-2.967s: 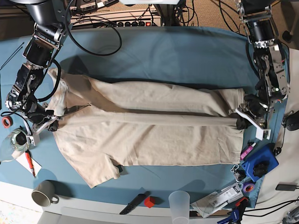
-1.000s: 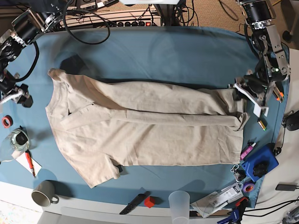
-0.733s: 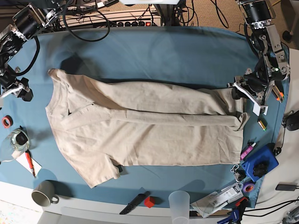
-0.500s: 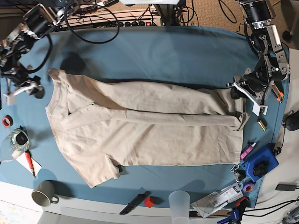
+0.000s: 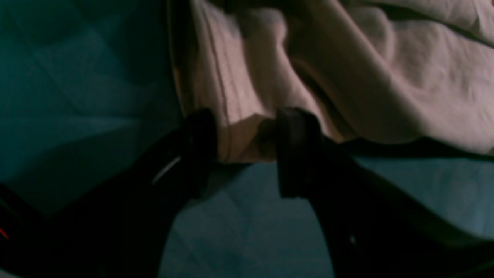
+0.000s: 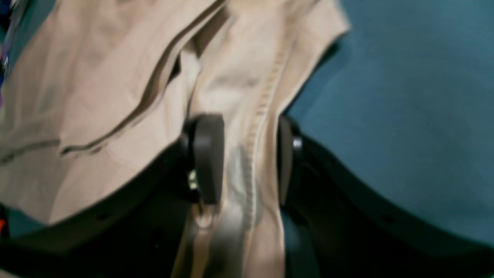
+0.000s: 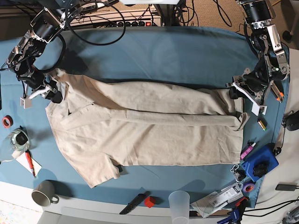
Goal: Fold the T-shirt properly
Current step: 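Release the fold and move both grippers to the shirt's side edges, then pull the shirt's side edges apart with both grippers to flatten it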
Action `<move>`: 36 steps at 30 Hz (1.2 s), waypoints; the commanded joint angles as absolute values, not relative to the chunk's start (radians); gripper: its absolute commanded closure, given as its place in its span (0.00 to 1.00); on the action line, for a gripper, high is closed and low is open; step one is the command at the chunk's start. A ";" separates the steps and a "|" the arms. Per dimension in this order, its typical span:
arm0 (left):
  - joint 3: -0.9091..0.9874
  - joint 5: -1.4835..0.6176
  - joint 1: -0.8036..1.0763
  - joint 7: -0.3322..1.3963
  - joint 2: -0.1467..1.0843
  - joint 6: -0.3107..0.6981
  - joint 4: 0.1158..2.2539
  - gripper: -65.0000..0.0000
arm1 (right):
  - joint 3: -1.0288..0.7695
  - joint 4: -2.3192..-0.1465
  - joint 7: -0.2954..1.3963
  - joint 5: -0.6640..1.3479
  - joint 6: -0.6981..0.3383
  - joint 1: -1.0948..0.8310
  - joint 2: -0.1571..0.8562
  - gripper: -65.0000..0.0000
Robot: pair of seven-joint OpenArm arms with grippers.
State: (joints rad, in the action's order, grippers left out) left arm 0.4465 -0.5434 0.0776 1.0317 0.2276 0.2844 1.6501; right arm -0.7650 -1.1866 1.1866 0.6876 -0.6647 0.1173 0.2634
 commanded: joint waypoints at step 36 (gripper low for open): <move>0.448 -0.659 0.173 1.182 0.355 0.297 1.751 1.00 | -0.761 -1.263 1.303 0.673 -0.691 0.113 0.413 1.00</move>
State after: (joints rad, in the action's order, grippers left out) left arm 0.4435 -0.6563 0.1833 1.1816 0.3382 0.2928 1.7313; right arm -0.7570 -1.2457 1.3109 0.6590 -0.6926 0.0994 0.3843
